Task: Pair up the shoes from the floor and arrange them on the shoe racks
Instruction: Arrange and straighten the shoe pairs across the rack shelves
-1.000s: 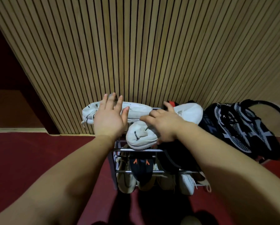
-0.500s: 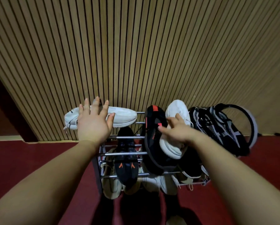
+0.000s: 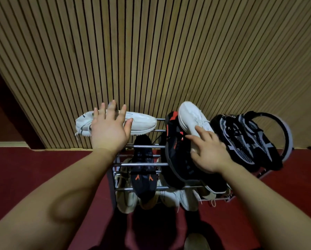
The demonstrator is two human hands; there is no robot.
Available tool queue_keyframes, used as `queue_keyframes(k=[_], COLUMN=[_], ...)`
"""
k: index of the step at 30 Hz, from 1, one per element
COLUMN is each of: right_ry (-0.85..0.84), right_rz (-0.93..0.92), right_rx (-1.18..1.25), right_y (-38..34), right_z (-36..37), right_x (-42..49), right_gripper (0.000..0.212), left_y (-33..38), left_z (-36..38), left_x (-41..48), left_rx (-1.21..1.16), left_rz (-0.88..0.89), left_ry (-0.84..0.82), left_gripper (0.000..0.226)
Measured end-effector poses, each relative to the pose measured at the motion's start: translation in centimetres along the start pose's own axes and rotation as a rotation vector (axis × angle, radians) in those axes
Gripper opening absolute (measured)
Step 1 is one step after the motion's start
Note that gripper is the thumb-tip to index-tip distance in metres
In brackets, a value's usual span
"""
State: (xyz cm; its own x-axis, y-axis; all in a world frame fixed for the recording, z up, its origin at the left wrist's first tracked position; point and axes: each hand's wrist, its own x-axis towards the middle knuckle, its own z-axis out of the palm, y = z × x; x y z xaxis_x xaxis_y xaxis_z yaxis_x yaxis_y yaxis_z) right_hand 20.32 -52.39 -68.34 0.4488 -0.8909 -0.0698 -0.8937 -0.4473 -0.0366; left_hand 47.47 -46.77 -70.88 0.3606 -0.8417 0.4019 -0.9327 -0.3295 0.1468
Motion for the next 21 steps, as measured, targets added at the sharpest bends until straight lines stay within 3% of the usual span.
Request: queue_keyframes(k=[3,8,11,14,21], right_ry=[-0.088,0.176,0.001,-0.081,-0.176], right_rz=[0.063,-0.034,-0.176,-0.187,-0.251], right_rx=[-0.039,-0.036,-0.03,0.007,-0.028], right_y=[-0.8,-5.8,-9.4,-12.0,-14.7], right_z=[-0.9,-2.4,-1.3,0.0,2.3], right_x=[1.3,4.3,7.7,11.7,16.1], right_gripper=[0.057,0.058,0.081,0.094,0.079], left_y=[0.0,0.0,0.0,0.1,-0.1], left_z=[-0.1,-0.1,-0.1,-0.1,0.3], left_x=[0.0,0.2,0.1,0.2,0.4], left_rx=[0.001,-0.02,-0.033,-0.046,-0.043], left_rz=[0.004,-0.01,-0.003,0.004,-0.002], left_ry=[-0.02,-0.009,-0.009,-0.004,0.003], left_gripper=[0.053,0.057,0.064,0.071,0.069])
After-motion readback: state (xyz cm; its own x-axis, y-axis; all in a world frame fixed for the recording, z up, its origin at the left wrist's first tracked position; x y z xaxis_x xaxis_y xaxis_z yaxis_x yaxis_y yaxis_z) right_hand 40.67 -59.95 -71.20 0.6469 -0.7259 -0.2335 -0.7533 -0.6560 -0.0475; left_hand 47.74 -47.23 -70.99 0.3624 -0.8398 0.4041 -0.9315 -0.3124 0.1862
